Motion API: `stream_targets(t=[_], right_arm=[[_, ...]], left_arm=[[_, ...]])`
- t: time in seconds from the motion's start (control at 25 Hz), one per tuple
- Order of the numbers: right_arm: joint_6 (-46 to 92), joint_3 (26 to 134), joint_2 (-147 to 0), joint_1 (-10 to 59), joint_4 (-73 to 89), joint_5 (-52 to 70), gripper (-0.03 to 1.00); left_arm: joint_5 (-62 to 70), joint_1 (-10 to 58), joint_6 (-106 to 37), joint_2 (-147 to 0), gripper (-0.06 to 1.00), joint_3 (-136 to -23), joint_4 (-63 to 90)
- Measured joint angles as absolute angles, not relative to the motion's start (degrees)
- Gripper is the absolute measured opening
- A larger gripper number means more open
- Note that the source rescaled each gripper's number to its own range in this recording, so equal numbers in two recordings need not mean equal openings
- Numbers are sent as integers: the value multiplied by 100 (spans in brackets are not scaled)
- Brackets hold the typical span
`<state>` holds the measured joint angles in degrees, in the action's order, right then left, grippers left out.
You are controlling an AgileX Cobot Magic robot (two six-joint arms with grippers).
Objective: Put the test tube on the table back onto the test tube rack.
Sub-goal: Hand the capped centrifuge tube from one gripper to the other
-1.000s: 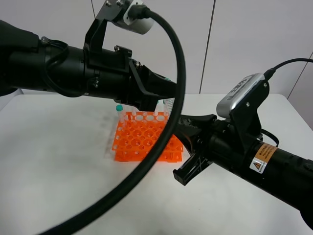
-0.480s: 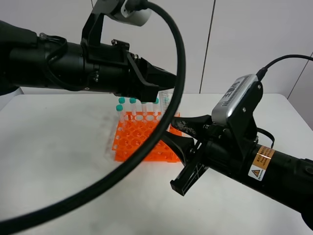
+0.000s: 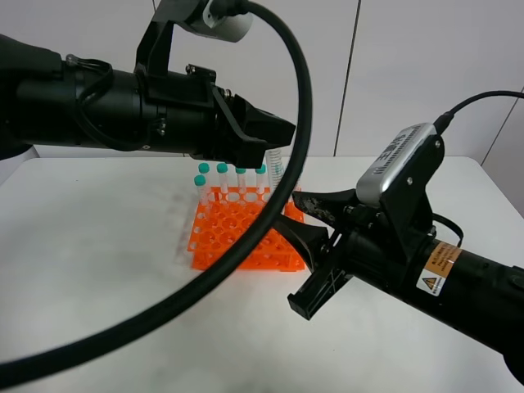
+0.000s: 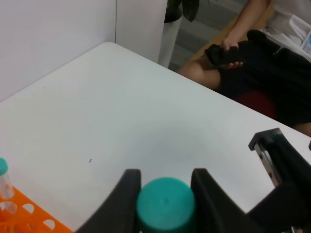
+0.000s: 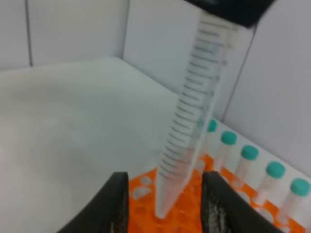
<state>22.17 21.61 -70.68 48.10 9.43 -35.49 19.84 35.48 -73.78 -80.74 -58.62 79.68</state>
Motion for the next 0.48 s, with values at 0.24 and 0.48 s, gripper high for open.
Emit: stream_targets(t=[0.24, 0.48], right_arm=[[2732, 2161, -7068, 4810, 1416, -3103, 58], [2757, 2161, -7068, 4810, 1699, -2979, 97]], left_arm=[[1966, 3548, -7378, -8074, 0, -5862, 7968], [1945, 3548, -7384, -8074, 0, -5862, 7968]])
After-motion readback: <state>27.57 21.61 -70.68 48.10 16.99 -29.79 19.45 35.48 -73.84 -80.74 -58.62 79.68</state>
